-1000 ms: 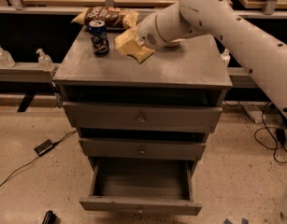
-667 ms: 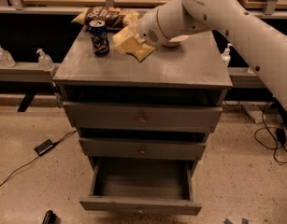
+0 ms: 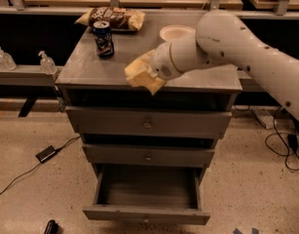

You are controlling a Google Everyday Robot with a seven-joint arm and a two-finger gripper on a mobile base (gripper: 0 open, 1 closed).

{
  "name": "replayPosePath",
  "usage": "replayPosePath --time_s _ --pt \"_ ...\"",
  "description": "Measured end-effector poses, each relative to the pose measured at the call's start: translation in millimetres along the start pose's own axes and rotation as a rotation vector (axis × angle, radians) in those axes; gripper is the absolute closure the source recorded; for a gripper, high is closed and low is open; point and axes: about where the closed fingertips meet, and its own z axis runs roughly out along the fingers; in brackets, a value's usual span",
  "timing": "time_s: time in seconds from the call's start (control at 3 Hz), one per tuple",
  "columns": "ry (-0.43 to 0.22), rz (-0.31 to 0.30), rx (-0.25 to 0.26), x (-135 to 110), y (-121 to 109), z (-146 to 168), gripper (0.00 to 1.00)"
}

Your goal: Place sponge into bottom drawer

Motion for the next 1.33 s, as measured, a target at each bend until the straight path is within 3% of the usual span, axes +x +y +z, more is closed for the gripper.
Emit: replayPosePath --time_s 0.33,1.0,1.33 --pt "0.043 -0.008 -0.051 42 25 16 1.00" --pt "0.089 -0.006 -0.100 68 33 30 1.00" --pt "0.083 -0.007 -0.206 102 49 41 1.00"
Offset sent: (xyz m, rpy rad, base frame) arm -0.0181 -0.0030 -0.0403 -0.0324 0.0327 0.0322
